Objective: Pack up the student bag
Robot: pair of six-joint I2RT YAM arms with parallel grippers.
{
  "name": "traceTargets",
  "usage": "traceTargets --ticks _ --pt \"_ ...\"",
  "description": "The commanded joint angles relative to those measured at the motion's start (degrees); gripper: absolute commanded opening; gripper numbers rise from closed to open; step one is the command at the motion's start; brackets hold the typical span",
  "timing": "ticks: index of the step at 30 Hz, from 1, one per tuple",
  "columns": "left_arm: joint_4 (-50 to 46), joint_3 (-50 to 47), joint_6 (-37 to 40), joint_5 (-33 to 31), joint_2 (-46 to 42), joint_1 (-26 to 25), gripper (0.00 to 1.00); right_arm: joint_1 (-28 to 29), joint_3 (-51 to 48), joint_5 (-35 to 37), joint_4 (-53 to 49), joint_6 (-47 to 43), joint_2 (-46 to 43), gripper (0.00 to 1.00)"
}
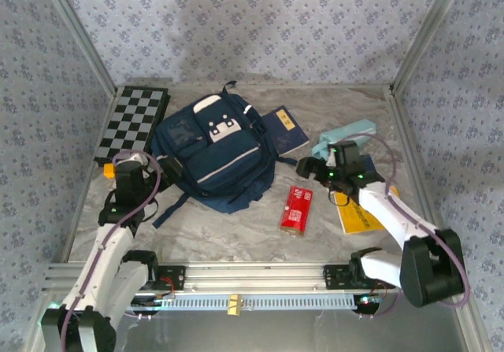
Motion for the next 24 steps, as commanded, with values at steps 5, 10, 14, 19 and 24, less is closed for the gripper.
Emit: traceTargets --ticks 5,10,14,19,24 --pt "-1.92 0.46 -7.23 -1.68 1.36 -9.69 1.0 8.16 10.72 -1.94 1.34 5.54 13.29 0.99" --pt "1.39 -0.44 -9.92 -3.2 4.8 -15.34 1.0 9.94 16.67 -0.99 3.37 8.39 21.53 0.91" --pt "4.4 -1.87 -11.76 -3.58 7.65 -16.82 1.0 10.45 17.93 -2.24 8.59 10.94 26.25 0.86" --pt "10.87 -4.37 -13.93 -4.45 10.34 -18.95 1.0 11.08 20.32 -2.84 10.27 12.22 30.75 0.71" --pt "14.64 -5.24 -15.19 -5.71 13.81 -19.81 1.0 11.3 20.09 -5.89 14.87 12.33 32.78 0.48"
